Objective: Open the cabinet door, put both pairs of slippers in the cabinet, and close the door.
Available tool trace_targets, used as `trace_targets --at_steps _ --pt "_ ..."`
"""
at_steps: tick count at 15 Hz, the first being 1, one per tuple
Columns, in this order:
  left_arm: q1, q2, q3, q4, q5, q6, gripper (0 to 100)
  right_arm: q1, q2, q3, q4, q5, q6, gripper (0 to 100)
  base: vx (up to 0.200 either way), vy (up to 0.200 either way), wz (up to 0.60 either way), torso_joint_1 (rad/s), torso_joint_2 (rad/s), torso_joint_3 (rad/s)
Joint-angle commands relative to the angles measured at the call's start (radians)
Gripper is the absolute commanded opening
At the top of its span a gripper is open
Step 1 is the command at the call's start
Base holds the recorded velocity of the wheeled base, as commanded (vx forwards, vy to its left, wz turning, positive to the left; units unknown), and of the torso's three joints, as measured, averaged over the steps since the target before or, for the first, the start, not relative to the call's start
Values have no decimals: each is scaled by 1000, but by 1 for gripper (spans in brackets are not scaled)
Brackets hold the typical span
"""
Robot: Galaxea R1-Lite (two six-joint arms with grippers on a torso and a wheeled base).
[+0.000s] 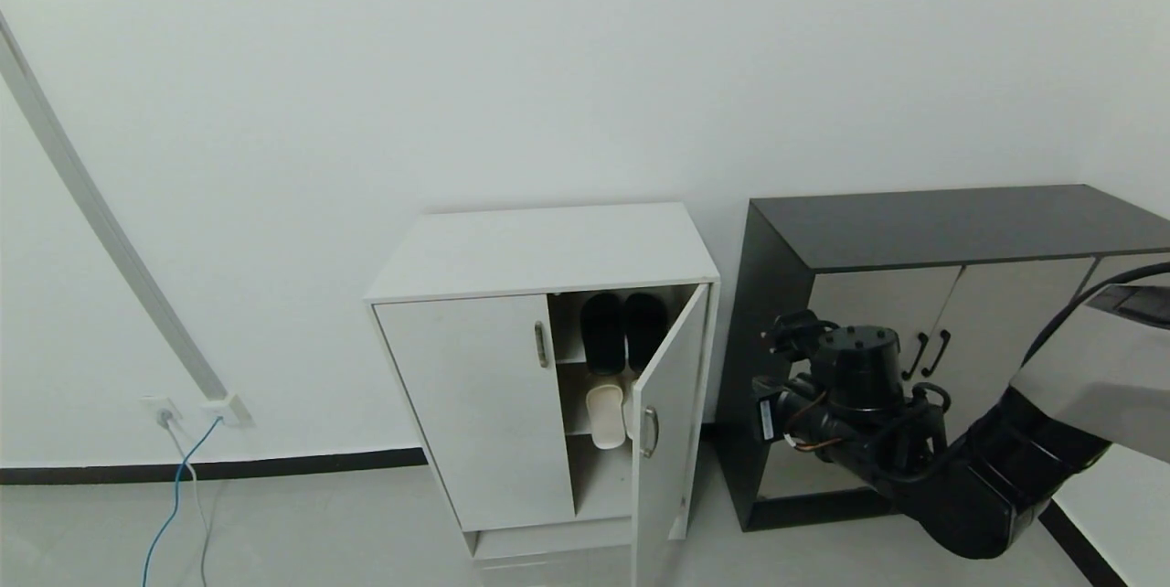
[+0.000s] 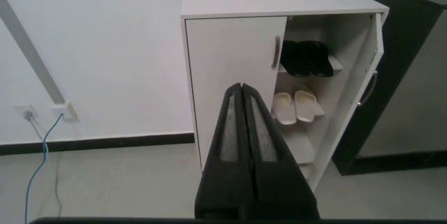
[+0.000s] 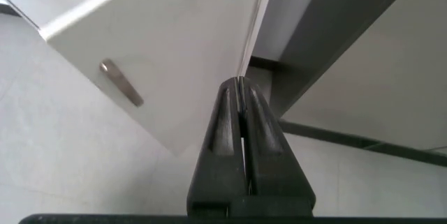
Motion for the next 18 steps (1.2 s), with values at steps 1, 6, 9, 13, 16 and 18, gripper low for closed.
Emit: trace_targets --at_steps 1,6,9,13,16,18 --pt "0 1 0 0 -1 0 0 6 -5 15 -8 17 2 0 0 0 600 -2 -2 -2" --pt "0 1 0 0 1 0 0 2 9 44 -51 64 2 0 0 0 120 0 0 0" --pt "0 1 0 0 1 0 0 -5 13 51 -51 56 -2 0 0 0 0 0 0 0" --pt "0 1 0 0 -2 0 0 -40 -10 95 -48 53 -78 0 0 0 0 0 0 0" --pt "0 1 0 0 -4 0 0 -35 27 87 -50 52 -81 0 0 0 0 0 0 0" --pt "0 1 0 0 -4 0 0 -21 64 54 -48 52 -81 0 0 0 0 0 0 0"
